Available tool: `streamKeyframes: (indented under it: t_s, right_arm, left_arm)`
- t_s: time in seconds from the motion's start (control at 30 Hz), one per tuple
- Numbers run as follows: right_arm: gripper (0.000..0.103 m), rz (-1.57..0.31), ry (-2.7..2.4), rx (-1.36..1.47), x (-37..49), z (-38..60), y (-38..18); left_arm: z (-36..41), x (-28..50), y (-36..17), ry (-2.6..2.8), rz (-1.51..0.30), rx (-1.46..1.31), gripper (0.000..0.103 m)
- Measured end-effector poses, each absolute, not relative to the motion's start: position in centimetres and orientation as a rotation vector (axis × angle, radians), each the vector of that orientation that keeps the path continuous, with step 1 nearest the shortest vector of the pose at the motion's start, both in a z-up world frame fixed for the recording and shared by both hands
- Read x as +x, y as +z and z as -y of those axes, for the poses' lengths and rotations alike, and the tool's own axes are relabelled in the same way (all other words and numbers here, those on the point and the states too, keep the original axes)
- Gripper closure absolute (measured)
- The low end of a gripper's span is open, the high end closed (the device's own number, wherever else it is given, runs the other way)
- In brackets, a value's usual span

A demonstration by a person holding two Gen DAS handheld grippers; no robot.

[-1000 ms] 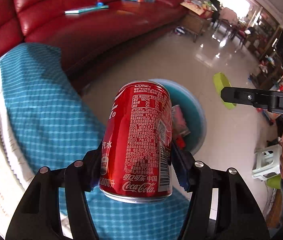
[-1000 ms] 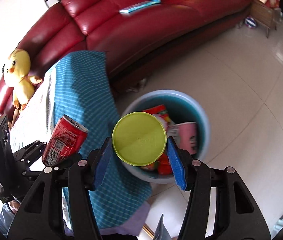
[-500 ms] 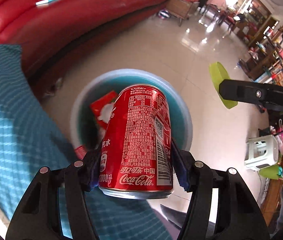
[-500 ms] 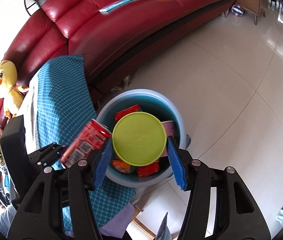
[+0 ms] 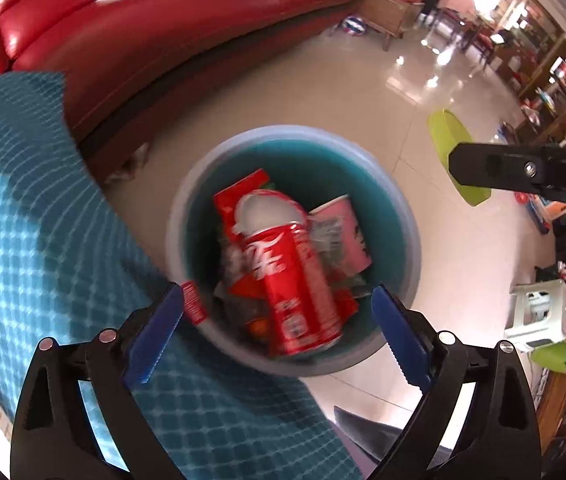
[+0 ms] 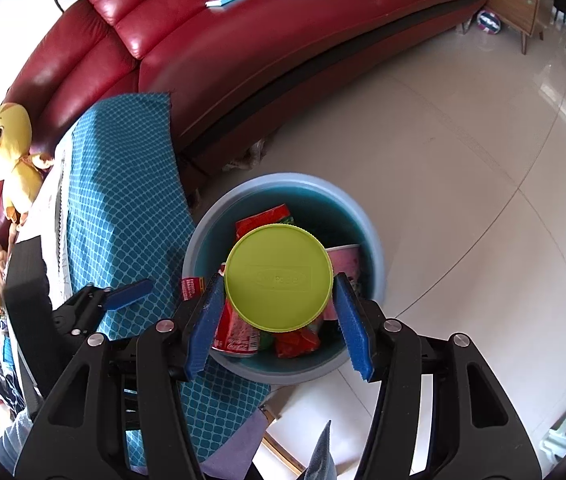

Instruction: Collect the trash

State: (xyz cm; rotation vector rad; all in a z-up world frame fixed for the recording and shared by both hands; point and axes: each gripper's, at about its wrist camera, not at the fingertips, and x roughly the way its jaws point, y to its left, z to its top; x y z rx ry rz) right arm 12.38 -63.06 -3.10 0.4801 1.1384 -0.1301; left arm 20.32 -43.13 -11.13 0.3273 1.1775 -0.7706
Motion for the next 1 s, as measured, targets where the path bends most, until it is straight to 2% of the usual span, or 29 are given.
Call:
streamKeyframes:
  t_s: [0.27,0.37,0.53,0.6,0.87,1.0]
  right_arm:
    - [0.049,-1.196,-0.115,0.459,13.7,61.2,-5.2]
    - [0.035,-1.213,-0.097,0.460,14.2,60.5,-5.4]
    - [0.034,-1.206,-0.104,0.458,14.3,59.9,-5.1]
    - [0.029,-1.209,-0.108,0.446,14.2,59.6,-4.8]
    - [0.025,-1.200,-0.114,0.420,12.5,58.5,-3.2]
    - [0.020,-1.179,-0.111,0.394,11.1,57.8,-2.1]
  left_arm:
    - [39.3,21.1,-10.7,-0.726,-1.198,0.261,0.007]
    - [38.7,21.0,-10.5,-0.728,-1.195,0.255,0.007]
    - [38.1,20.6,-10.1,-0.735,-1.187,0.247,0.007]
    - [37.8,20.3,-9.9,-0.737,-1.185,0.244,0.006]
    - [36.1,19.5,-9.0,-0.729,-1.173,0.185,0.005]
    - [34.9,18.6,-7.7,-0.706,-1.137,0.155,0.005]
